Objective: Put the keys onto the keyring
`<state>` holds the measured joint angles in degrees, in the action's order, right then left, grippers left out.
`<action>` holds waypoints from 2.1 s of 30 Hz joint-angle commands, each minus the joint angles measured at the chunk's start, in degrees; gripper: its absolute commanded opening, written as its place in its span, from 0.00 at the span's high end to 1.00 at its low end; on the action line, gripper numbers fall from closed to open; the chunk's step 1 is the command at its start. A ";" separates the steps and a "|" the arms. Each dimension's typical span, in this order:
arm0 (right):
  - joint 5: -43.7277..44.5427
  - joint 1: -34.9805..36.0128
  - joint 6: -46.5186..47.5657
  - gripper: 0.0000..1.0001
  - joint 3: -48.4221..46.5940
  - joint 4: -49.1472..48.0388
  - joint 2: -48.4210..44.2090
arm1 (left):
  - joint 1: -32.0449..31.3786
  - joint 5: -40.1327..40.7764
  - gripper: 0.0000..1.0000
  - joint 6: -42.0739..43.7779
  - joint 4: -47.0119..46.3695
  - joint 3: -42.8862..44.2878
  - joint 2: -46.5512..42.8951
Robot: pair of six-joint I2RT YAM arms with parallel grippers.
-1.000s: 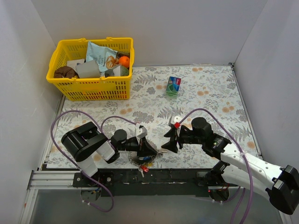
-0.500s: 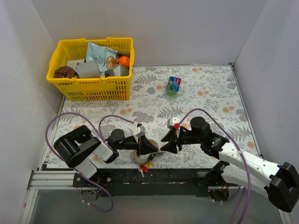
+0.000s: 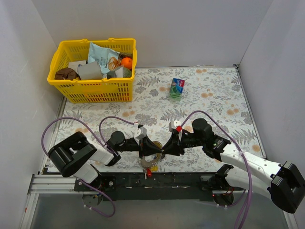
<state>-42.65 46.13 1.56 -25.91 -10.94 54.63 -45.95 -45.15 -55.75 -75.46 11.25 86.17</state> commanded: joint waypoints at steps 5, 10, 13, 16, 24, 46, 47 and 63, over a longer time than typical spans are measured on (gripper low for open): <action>1.26 -0.25 0.46 0.73 -1.86 -1.72 -0.49 | -0.28 -1.43 1.00 1.78 -26.06 2.11 -6.27; 2.22 -0.25 0.46 0.76 -1.60 -1.72 -0.67 | -0.28 -1.79 1.00 2.13 -24.82 1.94 -7.59; 1.87 -0.25 0.46 0.78 -1.34 -1.80 -0.23 | -0.28 -1.79 1.00 1.87 -25.43 1.76 -7.86; 1.17 -0.25 0.20 0.80 -1.07 -2.16 0.21 | -0.28 -1.79 1.00 1.52 -25.96 1.76 -8.30; -0.06 -0.25 -0.16 0.81 -0.98 -3.12 0.39 | -0.28 -1.52 1.00 2.48 -23.68 2.55 -10.93; -1.99 -0.25 -2.62 0.75 -0.02 -6.55 1.27 | -0.28 -0.21 1.00 3.89 -21.40 2.38 -14.80; -1.99 -0.16 -2.70 0.75 0.16 -6.55 1.27 | -0.28 -0.12 1.00 4.15 -21.22 2.20 -15.06; -1.64 -0.25 -4.55 0.84 0.69 -8.83 0.04 | -0.28 -0.56 1.00 3.71 -20.87 2.38 -14.54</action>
<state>-44.58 45.67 -1.85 -25.58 -16.95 55.33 -45.89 -45.63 -51.83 -72.55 11.64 72.31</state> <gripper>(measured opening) 0.190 0.014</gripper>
